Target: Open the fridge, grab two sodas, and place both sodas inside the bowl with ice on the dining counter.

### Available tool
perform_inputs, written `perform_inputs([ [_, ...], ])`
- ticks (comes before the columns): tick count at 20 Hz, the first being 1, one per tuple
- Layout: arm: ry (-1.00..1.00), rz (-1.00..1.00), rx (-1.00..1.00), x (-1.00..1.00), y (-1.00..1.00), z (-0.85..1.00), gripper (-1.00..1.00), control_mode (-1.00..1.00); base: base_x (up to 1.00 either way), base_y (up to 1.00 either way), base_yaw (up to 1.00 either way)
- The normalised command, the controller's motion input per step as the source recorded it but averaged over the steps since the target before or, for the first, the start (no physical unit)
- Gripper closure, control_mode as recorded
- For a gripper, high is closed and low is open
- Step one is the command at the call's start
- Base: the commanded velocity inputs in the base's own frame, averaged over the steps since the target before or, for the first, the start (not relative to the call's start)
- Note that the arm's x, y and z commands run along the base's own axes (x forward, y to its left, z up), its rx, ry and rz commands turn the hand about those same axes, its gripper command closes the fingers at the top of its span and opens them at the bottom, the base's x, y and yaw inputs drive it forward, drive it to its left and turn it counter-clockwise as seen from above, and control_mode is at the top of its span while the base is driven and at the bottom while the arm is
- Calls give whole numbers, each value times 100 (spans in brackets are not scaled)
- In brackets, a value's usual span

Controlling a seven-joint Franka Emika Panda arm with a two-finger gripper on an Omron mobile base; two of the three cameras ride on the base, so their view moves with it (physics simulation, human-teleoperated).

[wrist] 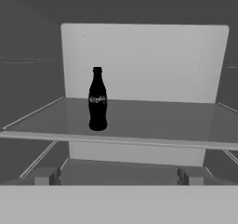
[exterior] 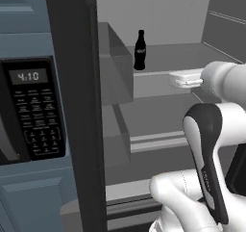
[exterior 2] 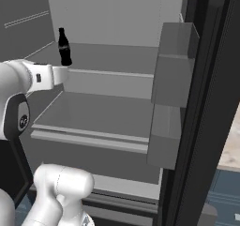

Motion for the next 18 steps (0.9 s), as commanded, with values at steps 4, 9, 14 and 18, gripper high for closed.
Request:
perform_inputs([
  [4, 0, 0, 0, 12, 10, 27, -100, -100, 0, 0, 0],
  [9, 0, 0, 0, 26, 9, 12, -100, -100, 0, 0, 0],
  [14, 1, 0, 0, 43, 13, 1, -100, -100, 0, 0, 0],
  [18, 0, 0, 0, 48, 34, 9, -100, -100, 0, 0, 0],
])
